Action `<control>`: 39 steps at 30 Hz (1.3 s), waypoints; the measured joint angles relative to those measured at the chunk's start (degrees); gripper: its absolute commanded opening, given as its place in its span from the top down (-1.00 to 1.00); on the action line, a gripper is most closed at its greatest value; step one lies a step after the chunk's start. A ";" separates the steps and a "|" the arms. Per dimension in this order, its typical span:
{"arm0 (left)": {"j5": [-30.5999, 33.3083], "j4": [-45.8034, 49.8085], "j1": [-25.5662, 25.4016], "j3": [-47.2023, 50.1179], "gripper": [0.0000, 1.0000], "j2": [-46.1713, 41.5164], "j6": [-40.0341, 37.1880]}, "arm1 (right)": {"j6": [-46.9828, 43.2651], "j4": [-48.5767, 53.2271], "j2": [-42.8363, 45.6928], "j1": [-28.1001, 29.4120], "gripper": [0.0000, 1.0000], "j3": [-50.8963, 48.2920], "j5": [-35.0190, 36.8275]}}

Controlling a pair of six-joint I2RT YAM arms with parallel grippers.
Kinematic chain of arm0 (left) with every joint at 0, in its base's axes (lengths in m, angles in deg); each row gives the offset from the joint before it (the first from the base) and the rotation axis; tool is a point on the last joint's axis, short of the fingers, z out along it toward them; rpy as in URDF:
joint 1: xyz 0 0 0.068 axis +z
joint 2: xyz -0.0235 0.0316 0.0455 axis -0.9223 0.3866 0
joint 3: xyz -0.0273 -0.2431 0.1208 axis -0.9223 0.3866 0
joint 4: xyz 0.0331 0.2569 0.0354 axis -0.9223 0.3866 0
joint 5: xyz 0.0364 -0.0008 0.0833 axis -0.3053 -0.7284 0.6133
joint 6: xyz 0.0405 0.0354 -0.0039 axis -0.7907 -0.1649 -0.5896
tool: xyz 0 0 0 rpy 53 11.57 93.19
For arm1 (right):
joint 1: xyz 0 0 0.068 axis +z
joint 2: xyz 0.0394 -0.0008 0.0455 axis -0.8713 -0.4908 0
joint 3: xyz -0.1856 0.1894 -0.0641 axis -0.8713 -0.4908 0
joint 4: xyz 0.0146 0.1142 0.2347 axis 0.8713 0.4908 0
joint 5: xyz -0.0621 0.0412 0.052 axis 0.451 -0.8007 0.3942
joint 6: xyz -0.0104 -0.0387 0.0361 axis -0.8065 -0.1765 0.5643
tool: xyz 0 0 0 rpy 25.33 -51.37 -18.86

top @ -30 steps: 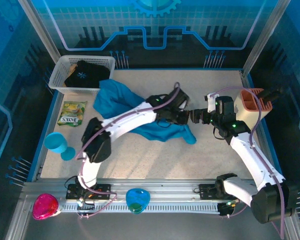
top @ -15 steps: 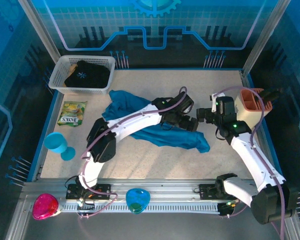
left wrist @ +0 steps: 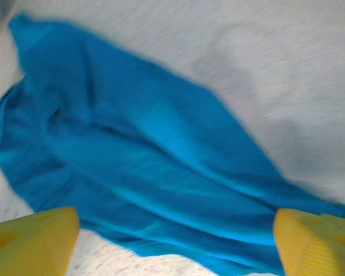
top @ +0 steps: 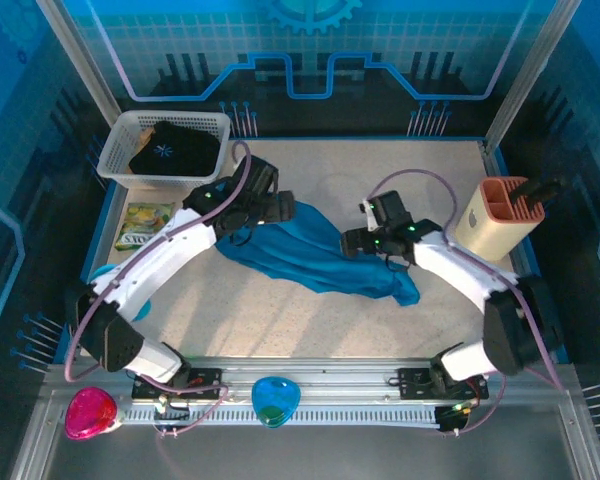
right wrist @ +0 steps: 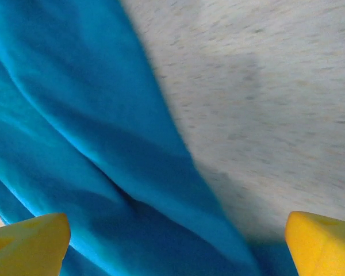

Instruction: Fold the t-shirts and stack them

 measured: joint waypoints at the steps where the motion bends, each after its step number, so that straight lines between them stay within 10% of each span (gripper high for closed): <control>1: -0.52 -0.20 1.31 2.36 -0.58 0.52 0.70 | 0.85 -0.35 -2.73 0.66 -0.83 1.27 -0.68; 14: -6.05 -9.09 6.14 12.57 0.11 15.98 5.29 | 8.20 1.33 -30.47 6.58 -0.46 22.84 2.91; 25: -6.47 -12.26 6.01 11.91 0.45 22.60 5.22 | 7.78 5.95 -38.86 6.58 0.90 34.73 9.88; 39: -11.78 -17.75 -7.21 13.73 0.36 22.16 8.24 | -1.03 18.03 -59.19 -1.44 1.00 70.36 9.25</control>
